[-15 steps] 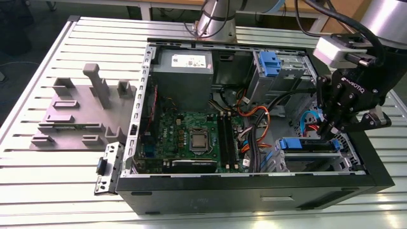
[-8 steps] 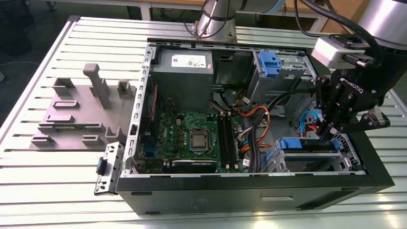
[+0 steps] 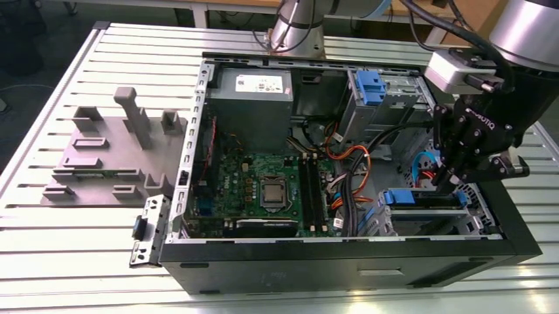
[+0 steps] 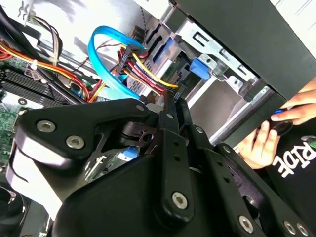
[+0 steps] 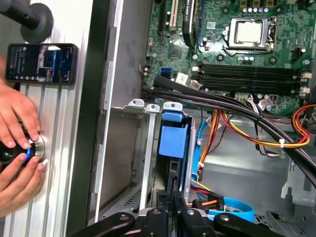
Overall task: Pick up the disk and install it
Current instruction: 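Insert the first disk wire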
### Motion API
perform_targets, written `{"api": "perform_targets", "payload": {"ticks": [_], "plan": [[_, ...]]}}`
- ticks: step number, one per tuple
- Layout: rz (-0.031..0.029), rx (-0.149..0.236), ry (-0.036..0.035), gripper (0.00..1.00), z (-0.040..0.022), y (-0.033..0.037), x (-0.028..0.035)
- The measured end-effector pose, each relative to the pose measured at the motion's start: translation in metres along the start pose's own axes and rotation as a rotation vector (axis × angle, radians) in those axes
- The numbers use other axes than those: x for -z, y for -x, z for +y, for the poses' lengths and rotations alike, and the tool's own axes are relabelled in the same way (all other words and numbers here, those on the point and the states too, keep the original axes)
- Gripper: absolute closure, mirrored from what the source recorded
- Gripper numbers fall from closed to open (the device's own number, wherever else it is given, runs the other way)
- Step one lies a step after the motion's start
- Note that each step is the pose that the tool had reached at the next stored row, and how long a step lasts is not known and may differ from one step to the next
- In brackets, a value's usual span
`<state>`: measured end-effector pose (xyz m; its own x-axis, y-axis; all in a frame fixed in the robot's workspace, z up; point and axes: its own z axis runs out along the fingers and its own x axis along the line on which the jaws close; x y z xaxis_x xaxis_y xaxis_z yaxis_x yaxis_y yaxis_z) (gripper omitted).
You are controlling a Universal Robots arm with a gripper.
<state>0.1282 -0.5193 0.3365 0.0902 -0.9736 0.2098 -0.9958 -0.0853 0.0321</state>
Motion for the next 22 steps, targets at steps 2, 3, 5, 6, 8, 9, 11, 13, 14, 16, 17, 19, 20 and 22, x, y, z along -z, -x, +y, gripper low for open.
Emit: {"api": "perform_targets", "payload": {"ticks": [2,3,5,6,8,9,11,13,14,16,17,19,20,22], "plan": [[-0.0137,-0.001,-0.0018,0.83,0.0001,-0.0005,-0.001],[-0.0189,-0.003,-0.0024,0.83,0.0001,-0.001,-0.0015],[-0.0292,-0.005,-0.0035,0.83,0.0002,-0.0019,-0.0024],[-0.0319,-0.008,-0.0037,0.83,0.0002,-0.0025,-0.003],[-0.0339,-0.014,-0.003,0.83,0.0004,-0.0035,-0.004],[-0.0345,-0.018,-0.0026,0.83,0.0004,-0.0037,-0.0045],[-0.0357,-0.027,-0.0017,0.83,0.0004,-0.0039,-0.0049],[-0.0409,-0.035,-0.0011,0.83,0.0004,-0.0041,-0.005],[-0.0458,-0.037,-0.0014,0.83,0.0004,-0.0042,-0.0051],[-0.0508,-0.038,-0.0032,0.83,0.0003,-0.0042,-0.005],[-0.0526,-0.039,-0.0052,0.83,0.0003,-0.0043,-0.0051],[-0.0551,-0.039,-0.0089,0.83,0.0005,-0.0048,-0.0053],[-0.056,-0.04,-0.0104,0.83,0.0006,-0.0051,-0.0053],[-0.0572,-0.04,-0.0127,0.83,0.0008,-0.0057,-0.0054]]}}
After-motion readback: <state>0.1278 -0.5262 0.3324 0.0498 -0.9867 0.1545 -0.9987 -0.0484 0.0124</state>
